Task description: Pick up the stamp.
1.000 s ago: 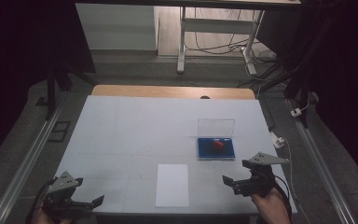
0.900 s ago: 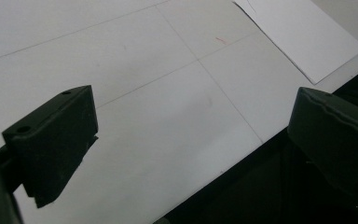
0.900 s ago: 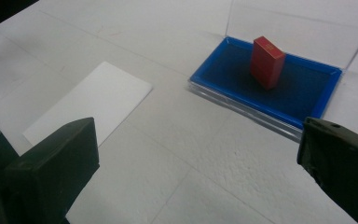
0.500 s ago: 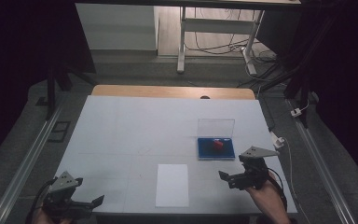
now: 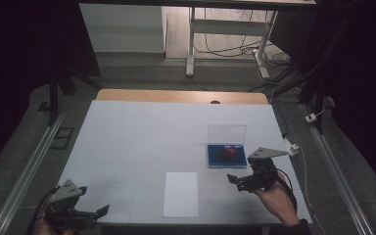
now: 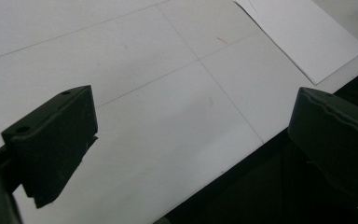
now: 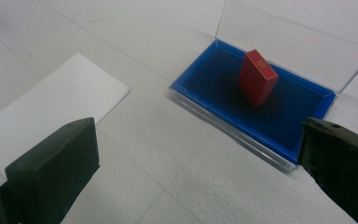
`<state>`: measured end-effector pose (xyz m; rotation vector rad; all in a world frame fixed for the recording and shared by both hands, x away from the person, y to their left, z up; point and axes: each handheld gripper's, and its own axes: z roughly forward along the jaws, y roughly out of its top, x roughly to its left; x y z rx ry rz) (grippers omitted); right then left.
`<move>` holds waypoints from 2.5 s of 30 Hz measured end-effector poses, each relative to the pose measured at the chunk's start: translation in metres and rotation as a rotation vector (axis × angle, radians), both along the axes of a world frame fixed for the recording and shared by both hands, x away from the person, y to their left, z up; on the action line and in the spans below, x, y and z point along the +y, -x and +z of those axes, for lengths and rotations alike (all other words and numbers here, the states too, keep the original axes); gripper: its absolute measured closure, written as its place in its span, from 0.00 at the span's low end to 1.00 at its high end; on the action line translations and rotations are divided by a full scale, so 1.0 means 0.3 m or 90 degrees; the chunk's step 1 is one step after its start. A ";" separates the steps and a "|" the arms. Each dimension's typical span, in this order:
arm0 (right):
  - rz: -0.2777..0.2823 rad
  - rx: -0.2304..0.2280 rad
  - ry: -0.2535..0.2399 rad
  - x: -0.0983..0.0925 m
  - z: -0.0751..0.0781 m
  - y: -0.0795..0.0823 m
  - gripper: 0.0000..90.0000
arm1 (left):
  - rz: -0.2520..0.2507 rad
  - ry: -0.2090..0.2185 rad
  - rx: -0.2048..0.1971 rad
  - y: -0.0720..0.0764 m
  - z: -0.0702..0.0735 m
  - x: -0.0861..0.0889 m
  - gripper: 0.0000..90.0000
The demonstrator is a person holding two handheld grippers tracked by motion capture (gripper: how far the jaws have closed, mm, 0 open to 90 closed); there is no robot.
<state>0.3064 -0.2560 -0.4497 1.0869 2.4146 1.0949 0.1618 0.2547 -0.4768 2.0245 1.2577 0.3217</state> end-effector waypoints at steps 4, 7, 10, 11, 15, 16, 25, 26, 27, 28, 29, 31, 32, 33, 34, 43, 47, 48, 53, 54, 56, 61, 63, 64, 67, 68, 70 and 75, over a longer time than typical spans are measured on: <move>0.009 0.004 0.005 0.006 0.002 -0.018 0.00 | 0.000 -0.001 0.000 -0.001 0.000 0.000 0.02; 0.011 0.005 0.012 0.011 0.004 -0.031 0.00 | 0.000 0.000 0.001 -0.001 0.000 0.001 0.02; 0.012 0.007 0.020 0.015 0.002 -0.045 0.00 | 0.002 0.002 0.002 0.000 0.000 0.001 0.02; 0.014 0.007 0.021 0.017 0.000 -0.051 0.00 | 0.002 0.002 0.002 -0.001 0.000 0.001 0.02; 0.017 0.011 0.023 0.019 0.000 -0.068 0.00 | 0.002 0.003 0.002 -0.001 0.000 0.001 0.02; 0.017 0.011 0.023 0.019 0.000 -0.073 0.00 | 0.001 0.003 0.002 -0.002 0.000 0.002 0.02; 0.023 0.004 0.050 0.033 -0.010 -0.127 0.00 | 0.000 0.004 0.003 -0.002 -0.001 0.002 0.02; 0.018 0.006 0.053 0.034 -0.017 -0.144 0.00 | 0.000 0.004 0.003 -0.002 -0.001 0.002 0.02; 0.018 0.008 0.053 0.033 -0.020 -0.151 0.00 | 0.000 0.004 0.003 -0.002 -0.001 0.002 0.02; 0.018 0.008 0.053 0.033 -0.020 -0.151 0.00 | 0.000 0.003 0.003 -0.002 0.000 0.002 0.02; 0.017 0.011 0.055 0.033 -0.025 -0.161 0.00 | 0.001 0.003 0.004 -0.002 -0.001 0.001 0.02; 0.018 0.014 0.059 0.033 -0.034 -0.179 0.00 | 0.001 0.003 0.004 -0.002 -0.001 0.002 0.02; 0.017 0.016 0.061 0.035 -0.038 -0.187 0.00 | 0.000 0.003 0.004 -0.003 -0.001 0.002 0.02; 0.016 0.019 0.063 0.036 -0.042 -0.197 0.00 | 0.000 0.004 0.004 -0.003 -0.001 0.003 0.02; 0.016 0.021 0.065 0.038 -0.046 -0.205 0.00 | 0.000 0.004 0.004 -0.003 -0.001 0.003 0.02; 0.027 0.030 0.094 0.048 -0.078 -0.276 0.00 | 0.003 0.014 0.010 -0.005 -0.002 0.008 0.02; 0.042 0.027 0.118 0.058 -0.088 -0.298 0.06 | 0.003 0.012 0.010 -0.006 -0.002 0.008 0.02; 0.053 0.025 0.122 0.062 -0.091 -0.307 0.14 | 0.005 0.014 0.011 -0.006 -0.002 0.008 0.02; 0.086 0.037 0.111 0.060 -0.082 -0.330 0.43 | 0.004 0.016 0.012 -0.007 -0.002 0.009 0.02; 0.095 0.040 0.111 0.059 -0.082 -0.334 0.47 | 0.004 0.016 0.013 -0.007 -0.002 0.009 0.02; 0.098 0.042 0.115 0.061 -0.081 -0.336 0.51 | 0.004 0.016 0.013 -0.007 -0.002 0.010 0.02; 0.114 0.056 0.128 0.062 -0.085 -0.346 0.66 | 0.000 0.014 0.011 -0.007 -0.002 0.008 0.02; 0.112 0.053 0.130 0.059 -0.084 -0.350 0.73 | 0.000 0.012 0.012 -0.006 -0.002 0.006 0.02; 0.112 0.053 0.130 0.059 -0.084 -0.350 0.73 | 0.000 0.012 0.012 -0.006 -0.002 0.006 0.02; 0.111 0.046 0.130 0.056 -0.081 -0.352 0.84 | -0.002 0.012 0.011 -0.006 -0.002 0.007 0.02; 0.113 0.046 0.131 0.056 -0.081 -0.352 0.87 | -0.002 0.012 0.011 -0.006 -0.002 0.007 0.02; 0.116 0.043 0.135 0.058 -0.080 -0.353 0.88 | -0.003 0.013 0.011 -0.006 -0.003 0.007 0.02; 0.117 0.039 0.131 0.058 -0.071 -0.348 0.89 | -0.001 0.014 0.012 -0.006 -0.002 0.007 0.02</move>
